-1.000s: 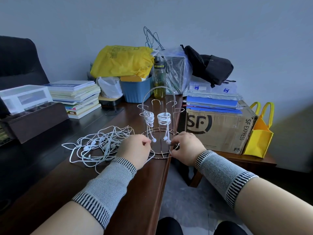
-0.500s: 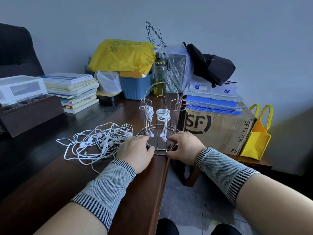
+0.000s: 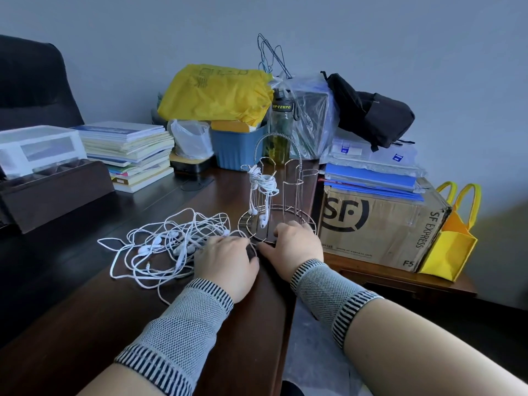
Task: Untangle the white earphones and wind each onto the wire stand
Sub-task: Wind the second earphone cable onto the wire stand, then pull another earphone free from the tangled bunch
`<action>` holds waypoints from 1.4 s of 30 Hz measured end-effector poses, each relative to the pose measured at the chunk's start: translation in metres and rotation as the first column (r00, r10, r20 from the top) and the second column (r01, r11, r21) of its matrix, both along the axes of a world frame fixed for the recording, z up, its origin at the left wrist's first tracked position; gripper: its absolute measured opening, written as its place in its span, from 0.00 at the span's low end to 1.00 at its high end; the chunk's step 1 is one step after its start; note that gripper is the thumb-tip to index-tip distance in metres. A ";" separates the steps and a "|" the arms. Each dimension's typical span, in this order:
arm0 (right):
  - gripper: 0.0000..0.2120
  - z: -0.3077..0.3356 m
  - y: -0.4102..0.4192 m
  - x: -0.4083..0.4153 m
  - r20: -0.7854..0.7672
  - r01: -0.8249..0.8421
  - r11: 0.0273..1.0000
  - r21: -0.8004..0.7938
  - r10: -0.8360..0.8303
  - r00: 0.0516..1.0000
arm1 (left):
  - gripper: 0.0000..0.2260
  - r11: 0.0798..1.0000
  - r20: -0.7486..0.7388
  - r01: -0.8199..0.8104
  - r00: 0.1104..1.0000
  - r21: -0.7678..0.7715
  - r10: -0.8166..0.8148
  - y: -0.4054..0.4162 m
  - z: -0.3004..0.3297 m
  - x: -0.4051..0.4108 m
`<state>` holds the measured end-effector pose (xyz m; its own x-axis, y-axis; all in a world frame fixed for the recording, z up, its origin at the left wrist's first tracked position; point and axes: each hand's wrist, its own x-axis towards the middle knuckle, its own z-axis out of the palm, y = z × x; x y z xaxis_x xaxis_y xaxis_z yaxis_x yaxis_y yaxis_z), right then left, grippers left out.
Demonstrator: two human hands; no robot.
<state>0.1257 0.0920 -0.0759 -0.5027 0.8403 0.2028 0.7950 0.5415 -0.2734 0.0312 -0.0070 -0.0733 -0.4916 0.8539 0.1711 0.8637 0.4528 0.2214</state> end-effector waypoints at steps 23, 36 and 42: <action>0.12 -0.001 -0.002 -0.006 -0.064 -0.109 0.994 -0.006 0.108 0.992 | 0.16 0.994 0.054 -0.107 0.993 -0.035 0.109 0.002 -0.002 -0.016; 0.14 -0.002 -0.001 -0.007 0.037 -0.092 0.991 0.095 0.089 0.995 | 0.16 0.994 0.039 -0.105 0.994 -0.013 0.106 0.003 -0.005 -0.017; 0.12 0.003 0.000 -0.015 0.037 -0.156 0.984 0.089 0.153 0.988 | 0.16 0.993 0.043 -0.115 0.992 -0.019 0.116 0.002 -0.004 -0.016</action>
